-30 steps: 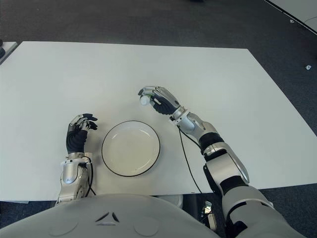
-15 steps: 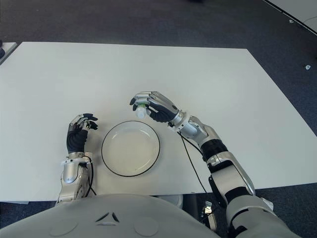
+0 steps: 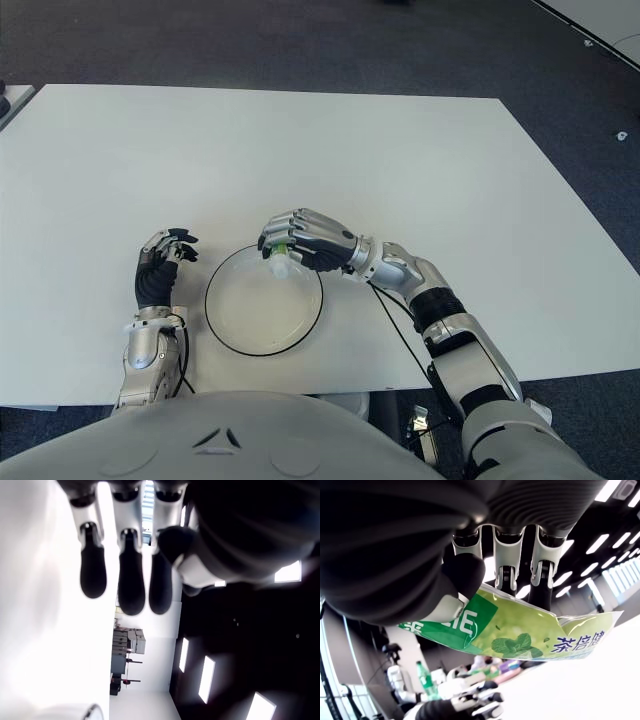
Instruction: Put the toothpaste on the table into the plate.
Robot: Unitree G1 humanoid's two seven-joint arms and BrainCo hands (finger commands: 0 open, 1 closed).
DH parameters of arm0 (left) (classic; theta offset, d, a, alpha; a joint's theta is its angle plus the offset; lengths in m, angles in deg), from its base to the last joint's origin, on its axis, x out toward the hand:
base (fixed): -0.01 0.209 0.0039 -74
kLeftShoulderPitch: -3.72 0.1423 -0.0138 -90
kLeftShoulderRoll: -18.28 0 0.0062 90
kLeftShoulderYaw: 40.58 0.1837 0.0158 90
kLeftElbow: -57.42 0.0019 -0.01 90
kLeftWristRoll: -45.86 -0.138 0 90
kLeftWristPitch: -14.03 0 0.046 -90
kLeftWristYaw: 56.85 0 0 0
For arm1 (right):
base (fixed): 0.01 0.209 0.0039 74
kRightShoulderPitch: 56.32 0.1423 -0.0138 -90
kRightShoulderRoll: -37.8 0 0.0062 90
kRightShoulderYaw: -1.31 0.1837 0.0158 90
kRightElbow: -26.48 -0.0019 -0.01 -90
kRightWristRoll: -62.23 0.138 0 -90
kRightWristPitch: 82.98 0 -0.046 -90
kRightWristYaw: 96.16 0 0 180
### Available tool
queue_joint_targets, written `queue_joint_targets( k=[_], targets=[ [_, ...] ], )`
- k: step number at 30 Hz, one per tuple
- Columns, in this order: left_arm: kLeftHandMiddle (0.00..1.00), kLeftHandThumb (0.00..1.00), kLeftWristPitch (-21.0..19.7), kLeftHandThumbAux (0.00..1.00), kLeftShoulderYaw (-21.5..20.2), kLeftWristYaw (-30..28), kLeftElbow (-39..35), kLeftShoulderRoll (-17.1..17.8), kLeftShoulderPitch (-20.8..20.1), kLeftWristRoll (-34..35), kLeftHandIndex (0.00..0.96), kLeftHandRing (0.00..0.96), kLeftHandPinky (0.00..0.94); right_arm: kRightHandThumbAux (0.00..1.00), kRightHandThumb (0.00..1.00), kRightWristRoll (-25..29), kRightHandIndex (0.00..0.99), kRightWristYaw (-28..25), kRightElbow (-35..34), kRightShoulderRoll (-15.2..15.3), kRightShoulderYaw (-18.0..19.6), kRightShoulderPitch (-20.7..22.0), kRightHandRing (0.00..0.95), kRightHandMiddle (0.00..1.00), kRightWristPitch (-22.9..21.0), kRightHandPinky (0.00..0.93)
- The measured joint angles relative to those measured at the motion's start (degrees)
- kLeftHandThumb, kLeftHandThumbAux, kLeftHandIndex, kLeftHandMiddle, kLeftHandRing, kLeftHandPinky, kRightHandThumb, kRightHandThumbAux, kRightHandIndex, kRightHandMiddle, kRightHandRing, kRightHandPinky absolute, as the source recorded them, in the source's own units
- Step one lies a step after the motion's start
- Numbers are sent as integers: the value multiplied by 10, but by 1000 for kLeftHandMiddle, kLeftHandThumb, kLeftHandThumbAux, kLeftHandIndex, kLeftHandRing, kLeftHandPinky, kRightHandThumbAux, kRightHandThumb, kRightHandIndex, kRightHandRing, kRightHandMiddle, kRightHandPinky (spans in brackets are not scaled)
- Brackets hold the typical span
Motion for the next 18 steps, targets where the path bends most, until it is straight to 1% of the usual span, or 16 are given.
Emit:
queue_joint_targets(
  k=[11,13,15,16,17,18],
  targets=[
    [491,832,1,678,0,0,1,0,-3,1,410,578,552,666,1000,4,438,-69,-9,12,-27,-13,464,431,0,488],
    [490,832,2,678,0,0,2,0,-3,1,410,574,550,664,967,-2,449,-73,-9,12,-28,-14,480,427,-2,512],
    [490,832,3,678,-1,0,3,0,-4,1,410,573,549,665,954,-13,450,-73,-7,11,-28,-14,487,419,-5,497],
    [489,832,4,678,-1,0,3,0,-5,1,410,572,549,685,864,-20,435,-73,-5,10,-28,-14,425,368,-7,447],
    [489,832,4,678,-1,0,4,0,-5,1,411,572,549,692,832,-28,430,-72,-3,10,-28,-14,402,349,-8,429],
    [488,832,4,678,-1,0,4,0,-5,1,411,572,548,704,785,-35,421,-71,-3,9,-27,-14,348,308,-9,377]
  ],
)
